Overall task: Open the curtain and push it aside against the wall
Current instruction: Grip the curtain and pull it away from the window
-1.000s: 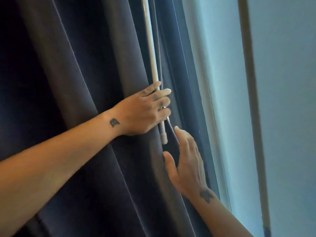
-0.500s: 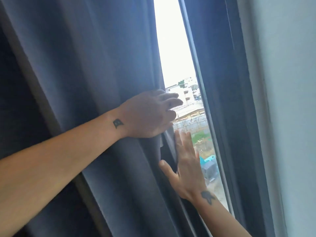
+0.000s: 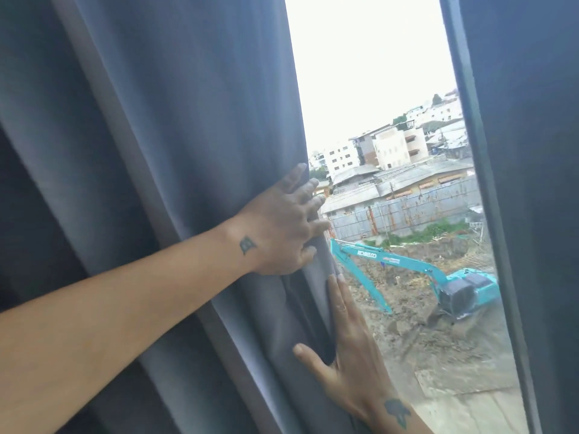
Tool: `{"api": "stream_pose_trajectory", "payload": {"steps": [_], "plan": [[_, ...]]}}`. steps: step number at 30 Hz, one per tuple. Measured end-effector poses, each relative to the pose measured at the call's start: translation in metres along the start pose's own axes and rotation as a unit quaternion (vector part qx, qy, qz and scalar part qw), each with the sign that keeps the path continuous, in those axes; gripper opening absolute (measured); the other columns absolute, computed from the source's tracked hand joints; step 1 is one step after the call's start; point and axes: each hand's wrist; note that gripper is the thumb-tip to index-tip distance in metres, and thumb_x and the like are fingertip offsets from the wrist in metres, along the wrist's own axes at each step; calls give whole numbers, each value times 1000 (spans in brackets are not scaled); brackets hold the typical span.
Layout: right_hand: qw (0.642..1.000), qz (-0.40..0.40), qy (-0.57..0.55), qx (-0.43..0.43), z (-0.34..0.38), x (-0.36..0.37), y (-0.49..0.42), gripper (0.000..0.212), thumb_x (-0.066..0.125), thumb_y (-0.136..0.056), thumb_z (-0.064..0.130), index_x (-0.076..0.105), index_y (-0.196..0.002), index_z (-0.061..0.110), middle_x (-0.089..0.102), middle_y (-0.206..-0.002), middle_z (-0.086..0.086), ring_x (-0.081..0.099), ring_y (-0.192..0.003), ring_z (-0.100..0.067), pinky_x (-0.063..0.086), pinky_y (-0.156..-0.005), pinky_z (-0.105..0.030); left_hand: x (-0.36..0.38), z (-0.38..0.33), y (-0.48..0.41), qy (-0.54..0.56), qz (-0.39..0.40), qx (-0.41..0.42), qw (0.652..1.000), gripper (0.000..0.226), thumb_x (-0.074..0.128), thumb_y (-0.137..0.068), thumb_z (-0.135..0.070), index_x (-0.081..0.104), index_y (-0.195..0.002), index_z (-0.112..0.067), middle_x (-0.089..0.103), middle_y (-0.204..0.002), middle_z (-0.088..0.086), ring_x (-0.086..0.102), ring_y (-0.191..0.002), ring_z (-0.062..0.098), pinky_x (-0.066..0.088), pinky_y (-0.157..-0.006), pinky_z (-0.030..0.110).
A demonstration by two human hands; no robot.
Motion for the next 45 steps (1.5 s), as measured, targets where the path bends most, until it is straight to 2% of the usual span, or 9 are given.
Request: {"api": "stream_pose_trajectory", "payload": {"steps": [6, 11, 16, 20, 25, 30, 34, 40, 45], "plan": [[996, 7, 26, 87, 5, 47, 0, 100, 45, -63, 70, -14, -135, 35, 7, -155, -7, 3, -142, -23, 16, -114, -50, 43, 2, 32, -16, -5, -10, 1000, 66, 15, -94, -56, 24, -149, -20, 30, -154, 13, 11, -145, 32, -3, -116, 56], [996, -3, 9, 86, 34, 110, -2, 68, 20, -78, 50, -9, -134, 26, 13, -154, -11, 8, -141, -27, 22, -110, -58, 82, 18, 62, -24, -21, -25, 999, 73, 6, -89, -56, 28, -148, -17, 34, -152, 11, 14, -145, 31, -2, -117, 54], [996, -18, 27, 85, 72, 168, -6, 69, 11, -79, 45, -2, -140, 16, 13, -153, -16, 7, -141, -30, 22, -107, -57, 121, 43, 99, -43, -58, -42, 996, 87, -4, -81, -55, 48, -137, -15, 54, -140, 12, 33, -139, 31, -3, -109, 49], [995, 8, 33, 92, 96, 212, -6, 65, 5, -77, 50, -17, -133, 23, 4, -154, -13, -9, -136, -15, 15, -109, -58, 158, 55, 133, -43, -43, -54, 997, 93, -11, -76, -55, 43, -140, -16, 47, -145, 10, 27, -142, 29, -6, -108, 47], [993, 47, 46, 97, 125, 271, 2, 64, 3, -78, 51, -20, -131, 23, 3, -154, -16, -2, -141, -28, 15, -108, -61, 207, 64, 189, -30, -12, -68, 997, 89, -8, -79, -55, 43, -141, -16, 46, -147, 11, 28, -142, 29, -4, -109, 48], [986, 10, 118, 118, 152, 338, 14, 67, 5, -91, 51, 16, -139, 6, 28, -143, -32, 16, -134, -37, 39, -87, -69, 251, 67, 239, 4, -9, -68, 998, 75, 7, -85, -54, 37, -144, -18, 35, -153, 10, 30, -141, 30, 2, -111, 48], [984, 23, 129, 119, 168, 388, 22, 64, 21, -88, 45, 16, -138, 6, 32, -142, -31, 14, -129, -31, 39, -84, -71, 281, 70, 274, 26, 21, -61, 998, 74, 12, -84, -54, 44, -140, -18, 42, -149, 8, 33, -140, 29, 7, -111, 47], [982, 93, 110, 121, 198, 462, 28, 70, -6, -91, 52, 16, -139, 7, 35, -141, -30, 16, -127, -32, 41, -82, -70, 340, 72, 332, 18, 115, -82, 990, 70, 14, -96, -58, -4, -151, -18, -7, -161, 7, -12, -146, 27, -17, -114, 48], [982, 132, 90, 102, 218, 530, 31, 68, -5, -92, 50, 21, -138, 6, 38, -139, -30, 20, -126, -32, 43, -79, -70, 400, 77, 381, 30, 155, -117, 980, 71, 11, -94, -57, -6, -151, -18, -10, -161, 7, -14, -146, 28, -19, -113, 48]]}}
Point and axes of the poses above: each hand's wrist, its own y-axis away from the middle knuckle, its own x-axis out of the palm, z = x × y
